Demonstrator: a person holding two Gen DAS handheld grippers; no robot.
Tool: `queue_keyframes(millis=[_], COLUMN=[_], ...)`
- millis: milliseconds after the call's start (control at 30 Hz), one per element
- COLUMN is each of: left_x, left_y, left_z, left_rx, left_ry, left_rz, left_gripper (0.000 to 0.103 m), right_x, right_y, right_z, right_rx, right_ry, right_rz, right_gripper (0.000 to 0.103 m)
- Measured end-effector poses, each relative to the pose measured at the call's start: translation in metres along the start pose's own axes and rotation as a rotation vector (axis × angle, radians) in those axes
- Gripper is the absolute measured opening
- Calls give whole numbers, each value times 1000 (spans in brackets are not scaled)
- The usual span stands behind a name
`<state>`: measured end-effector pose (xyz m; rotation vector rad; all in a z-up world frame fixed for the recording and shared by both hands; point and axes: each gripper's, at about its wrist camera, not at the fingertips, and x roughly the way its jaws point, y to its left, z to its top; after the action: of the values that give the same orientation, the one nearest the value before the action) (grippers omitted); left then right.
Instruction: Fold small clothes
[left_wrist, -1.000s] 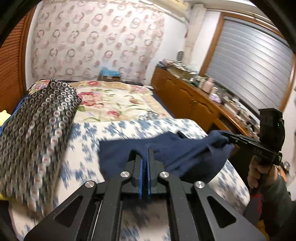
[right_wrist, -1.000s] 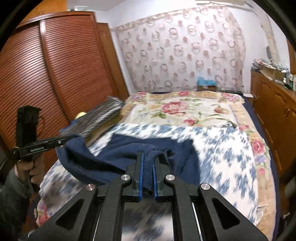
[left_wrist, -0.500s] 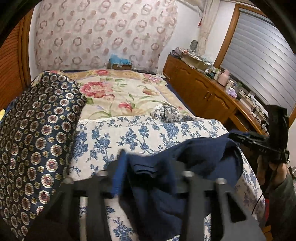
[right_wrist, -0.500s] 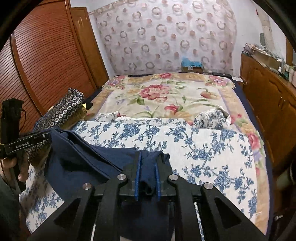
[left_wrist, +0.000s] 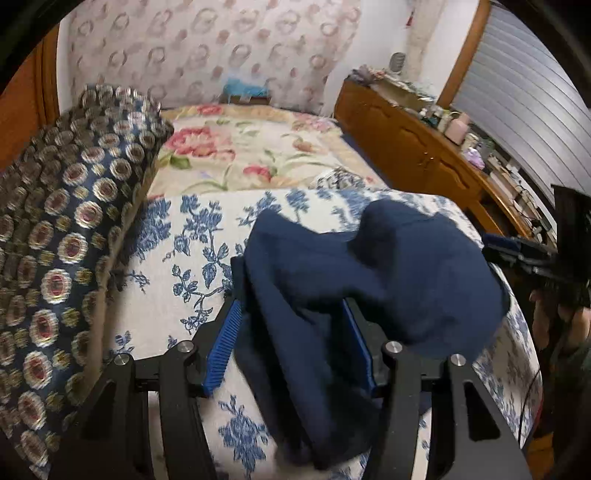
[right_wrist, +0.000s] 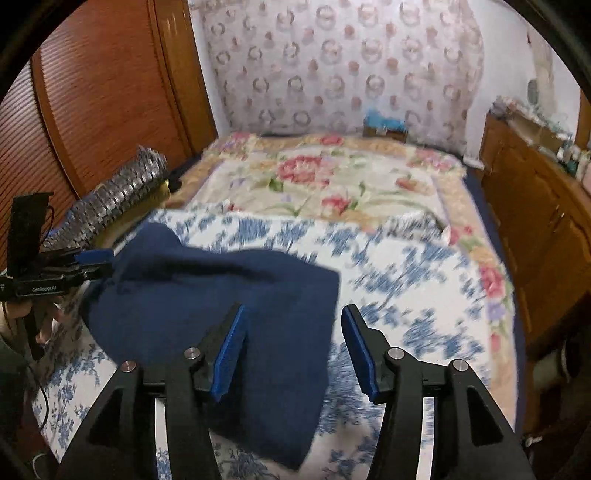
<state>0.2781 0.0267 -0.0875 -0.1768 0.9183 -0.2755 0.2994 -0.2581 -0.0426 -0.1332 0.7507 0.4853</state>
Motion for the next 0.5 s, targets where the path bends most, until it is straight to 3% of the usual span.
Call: queue_keyframes(millis=[100,233,500], left_x=[8,16,21], left_y=[2,5,5], left_z=[0,-1,0], left_rx=[-3,-13,-10], left_ry=[11,33,27], left_rz=[17,16,11], left_gripper=[57,60,62], right_x=[21,37,49], right_y=[0,-4,-8], right_z=[3,6,9], right_rx=[30,51,65], right_ry=[38,62,79], right_rz=[2,-8,38], right_gripper=[56,65,67])
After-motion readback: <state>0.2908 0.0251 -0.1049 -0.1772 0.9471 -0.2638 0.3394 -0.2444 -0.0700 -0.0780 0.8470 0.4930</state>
